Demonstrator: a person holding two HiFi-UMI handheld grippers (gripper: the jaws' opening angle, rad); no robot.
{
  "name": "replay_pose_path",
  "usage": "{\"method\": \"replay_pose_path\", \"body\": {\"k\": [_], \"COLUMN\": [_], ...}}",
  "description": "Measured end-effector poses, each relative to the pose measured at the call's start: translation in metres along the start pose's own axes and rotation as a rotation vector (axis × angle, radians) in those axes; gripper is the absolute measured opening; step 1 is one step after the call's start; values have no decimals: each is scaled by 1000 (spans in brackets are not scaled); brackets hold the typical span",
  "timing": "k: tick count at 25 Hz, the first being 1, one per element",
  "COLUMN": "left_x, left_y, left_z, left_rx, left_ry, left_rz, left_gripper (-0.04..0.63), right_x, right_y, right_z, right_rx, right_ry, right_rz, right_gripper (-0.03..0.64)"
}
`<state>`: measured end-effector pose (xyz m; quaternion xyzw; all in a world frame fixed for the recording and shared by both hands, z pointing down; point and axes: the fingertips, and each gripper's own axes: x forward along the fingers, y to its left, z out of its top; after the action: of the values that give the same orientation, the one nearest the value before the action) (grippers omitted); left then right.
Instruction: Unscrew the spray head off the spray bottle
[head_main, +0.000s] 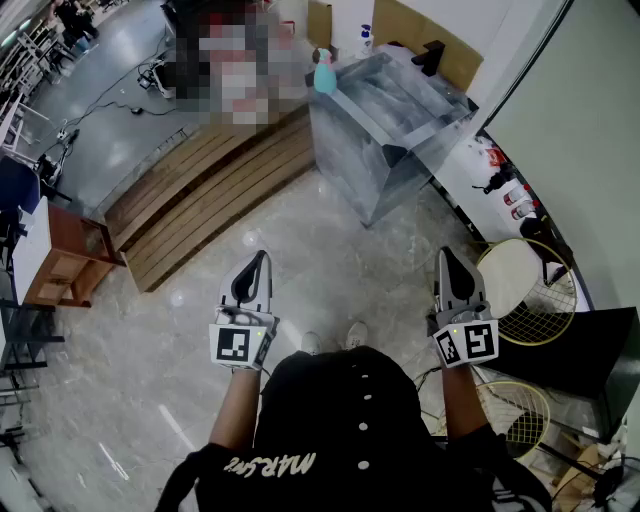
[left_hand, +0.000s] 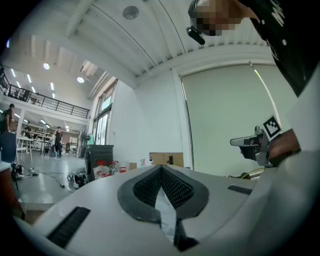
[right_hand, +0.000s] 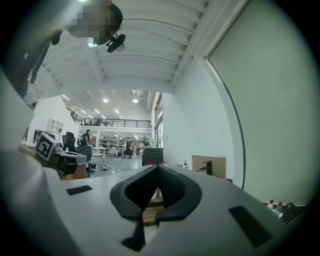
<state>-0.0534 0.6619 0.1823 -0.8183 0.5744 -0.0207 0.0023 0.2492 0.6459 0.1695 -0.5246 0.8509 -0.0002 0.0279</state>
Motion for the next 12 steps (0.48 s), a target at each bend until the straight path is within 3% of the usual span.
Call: {"method": "replay_pose_path", "body": {"k": [12], "left_x": [10], "left_y": [-9], "left_z": [-7], "left_rx": [17], "left_ry": [13], "left_rz": [12], "left_gripper": [25], "right_x": [8], "right_y": [-12], "right_z": [-5], "right_rx": [3], "right_ry": [-4], "right_rz": [33], "right_gripper": [11]}}
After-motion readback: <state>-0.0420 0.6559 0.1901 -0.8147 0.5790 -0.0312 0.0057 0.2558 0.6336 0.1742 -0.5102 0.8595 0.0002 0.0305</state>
